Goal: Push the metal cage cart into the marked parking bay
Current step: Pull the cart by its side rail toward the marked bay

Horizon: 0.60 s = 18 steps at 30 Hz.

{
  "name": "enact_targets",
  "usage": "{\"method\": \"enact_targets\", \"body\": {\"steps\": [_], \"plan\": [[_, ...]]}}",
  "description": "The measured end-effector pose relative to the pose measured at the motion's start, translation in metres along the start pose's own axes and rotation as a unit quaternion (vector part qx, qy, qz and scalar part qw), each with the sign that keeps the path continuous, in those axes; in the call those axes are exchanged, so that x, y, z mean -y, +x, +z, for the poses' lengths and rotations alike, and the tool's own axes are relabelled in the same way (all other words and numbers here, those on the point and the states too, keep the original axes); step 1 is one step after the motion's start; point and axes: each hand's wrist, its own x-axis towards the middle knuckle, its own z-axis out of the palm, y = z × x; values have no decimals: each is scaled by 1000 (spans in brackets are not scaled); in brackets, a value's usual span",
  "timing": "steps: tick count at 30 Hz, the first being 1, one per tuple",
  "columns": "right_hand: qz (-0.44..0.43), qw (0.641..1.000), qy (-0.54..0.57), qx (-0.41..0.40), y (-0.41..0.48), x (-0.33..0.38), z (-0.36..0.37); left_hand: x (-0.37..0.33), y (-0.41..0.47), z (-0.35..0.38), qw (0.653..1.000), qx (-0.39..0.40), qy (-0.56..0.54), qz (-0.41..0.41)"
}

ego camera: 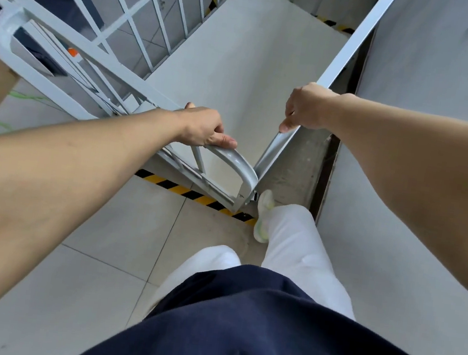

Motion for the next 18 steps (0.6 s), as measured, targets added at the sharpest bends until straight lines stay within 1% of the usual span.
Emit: {"method": "enact_targets", "body": {"steps": [4,8,14,18], "plan": [[-2,1000,6,-3,4,-1,1,3,2,-1,1000,-5,-9,-4],[-7,1000,-25,3,9,0,-2,0,4,-7,1000,5,0,-6],[-51,991,-114,53,23,3,-13,6,9,-6,999,16,-14,-33],[-89,980,-146,100,31,3,-21,5,9,-6,998,28,-11,-52]]}}
